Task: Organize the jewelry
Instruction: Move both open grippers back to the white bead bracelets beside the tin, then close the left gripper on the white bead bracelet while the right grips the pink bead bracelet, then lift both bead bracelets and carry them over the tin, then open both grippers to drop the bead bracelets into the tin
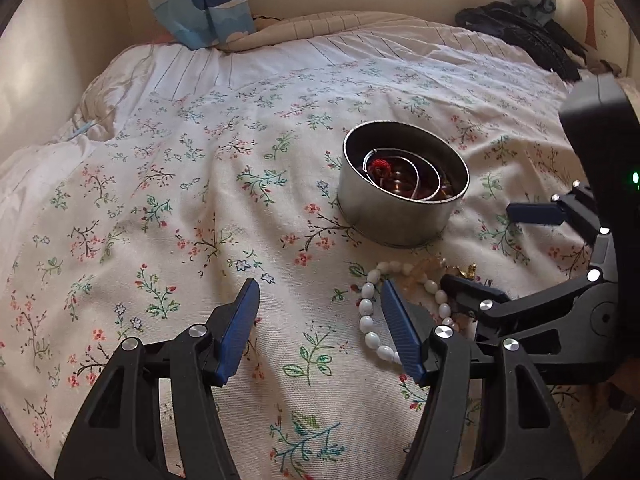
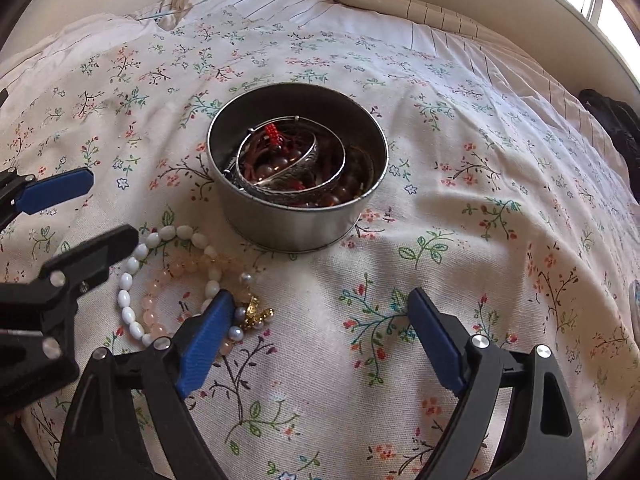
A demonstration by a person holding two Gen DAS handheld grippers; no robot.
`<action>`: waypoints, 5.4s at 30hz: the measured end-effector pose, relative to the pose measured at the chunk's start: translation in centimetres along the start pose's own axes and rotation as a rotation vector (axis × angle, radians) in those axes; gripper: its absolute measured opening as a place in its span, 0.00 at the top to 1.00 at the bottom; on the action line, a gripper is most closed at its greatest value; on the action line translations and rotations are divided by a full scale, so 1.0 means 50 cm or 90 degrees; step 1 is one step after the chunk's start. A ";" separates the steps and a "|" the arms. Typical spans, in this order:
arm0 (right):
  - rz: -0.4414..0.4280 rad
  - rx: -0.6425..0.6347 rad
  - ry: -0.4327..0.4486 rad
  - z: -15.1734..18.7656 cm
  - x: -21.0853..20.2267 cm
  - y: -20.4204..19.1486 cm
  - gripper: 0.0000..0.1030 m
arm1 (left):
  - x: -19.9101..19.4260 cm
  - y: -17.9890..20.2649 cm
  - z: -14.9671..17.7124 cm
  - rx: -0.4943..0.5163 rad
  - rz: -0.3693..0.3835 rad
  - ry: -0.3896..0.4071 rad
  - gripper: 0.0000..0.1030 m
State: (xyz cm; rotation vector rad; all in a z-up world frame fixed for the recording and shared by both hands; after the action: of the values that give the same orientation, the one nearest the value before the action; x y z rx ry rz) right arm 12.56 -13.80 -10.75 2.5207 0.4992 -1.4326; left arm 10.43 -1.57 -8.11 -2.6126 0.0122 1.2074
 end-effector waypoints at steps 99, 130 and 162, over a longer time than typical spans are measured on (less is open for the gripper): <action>-0.554 0.367 0.324 -0.022 -0.201 0.143 0.92 | -0.121 0.042 -0.097 -0.098 0.138 0.165 0.93; -0.527 0.360 0.318 -0.075 -0.145 0.174 0.91 | -0.050 0.050 -0.172 -0.132 0.157 0.168 0.93; -0.369 0.306 0.229 -0.097 -0.067 0.150 0.42 | 0.036 -0.038 -0.165 -0.216 0.035 0.098 0.41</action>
State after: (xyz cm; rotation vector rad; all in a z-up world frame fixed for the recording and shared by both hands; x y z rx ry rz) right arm 17.68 -19.74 -5.35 3.2272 1.1476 -1.3893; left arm 17.98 -1.55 -3.91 -3.0121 -0.1014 1.1057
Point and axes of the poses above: each gripper's, at about its wrist camera, not at the fingertips, and x roughly the way its jaws point, y to its right, z to its underside, the point moved 4 cm from there along x, roughly the way its jaws point, and after that the axes turned 7 degrees about -z, right-handed, at the moved point
